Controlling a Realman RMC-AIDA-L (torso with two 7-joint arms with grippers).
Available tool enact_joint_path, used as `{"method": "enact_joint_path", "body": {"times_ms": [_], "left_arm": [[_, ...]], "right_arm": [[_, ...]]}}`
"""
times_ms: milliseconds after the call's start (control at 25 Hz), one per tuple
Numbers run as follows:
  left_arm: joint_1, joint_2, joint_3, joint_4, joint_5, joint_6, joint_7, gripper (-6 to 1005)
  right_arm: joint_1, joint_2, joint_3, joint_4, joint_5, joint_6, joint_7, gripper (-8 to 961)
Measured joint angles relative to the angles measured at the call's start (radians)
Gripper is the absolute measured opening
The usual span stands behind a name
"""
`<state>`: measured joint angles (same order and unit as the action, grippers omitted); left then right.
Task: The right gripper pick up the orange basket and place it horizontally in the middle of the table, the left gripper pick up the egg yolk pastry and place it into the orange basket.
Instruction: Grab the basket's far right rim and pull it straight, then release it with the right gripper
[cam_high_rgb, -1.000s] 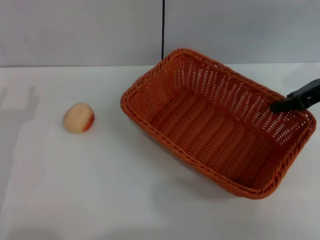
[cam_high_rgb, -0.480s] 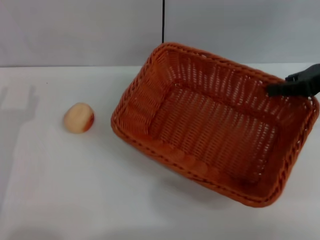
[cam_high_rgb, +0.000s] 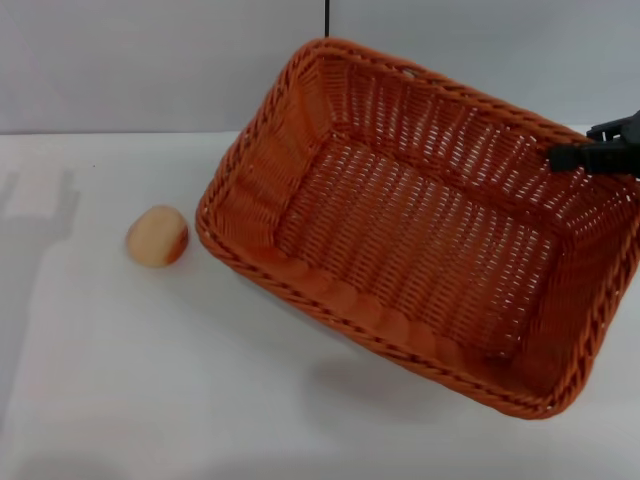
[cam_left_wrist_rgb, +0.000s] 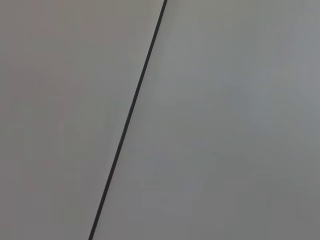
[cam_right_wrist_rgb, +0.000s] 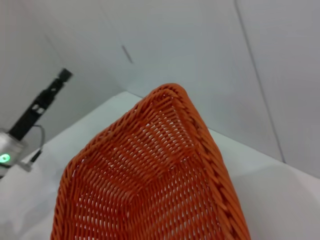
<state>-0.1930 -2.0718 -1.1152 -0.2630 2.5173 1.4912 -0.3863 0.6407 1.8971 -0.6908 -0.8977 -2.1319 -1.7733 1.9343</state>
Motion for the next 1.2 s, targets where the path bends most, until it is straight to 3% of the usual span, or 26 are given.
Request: {"method": "enact_joint_path", "body": {"times_ms": [200, 280, 480, 880, 1200], "left_arm": [[0.000, 0.001, 0.000, 0.002, 0.000, 0.000, -0.004, 723], [0.000, 0.002, 0.000, 0.002, 0.000, 0.000, -0.006, 722], [-0.002, 0.002, 0.011, 0.002, 0.000, -0.007, -0.007, 722], [-0.006, -0.001, 0.040, 0.001, 0.000, -0.009, -0.008, 722], [0.002, -0.001, 0.062, 0.001, 0.000, -0.004, -0.009, 722]], "right_arm": [[0.001, -0.025, 0.003, -0.054, -0.007, -0.072, -0.045, 156], [0.007, -0.047, 0.001, -0.074, -0.033, -0.132, -0.104, 156], [0.032, -0.060, -0.003, -0.077, -0.105, -0.179, -0.177, 156], [0.093, -0.038, -0.124, 0.044, -0.155, -0.100, -0.268, 156], [0.124, -0.015, -0.157, 0.080, -0.180, -0.066, -0.286, 160]]}}
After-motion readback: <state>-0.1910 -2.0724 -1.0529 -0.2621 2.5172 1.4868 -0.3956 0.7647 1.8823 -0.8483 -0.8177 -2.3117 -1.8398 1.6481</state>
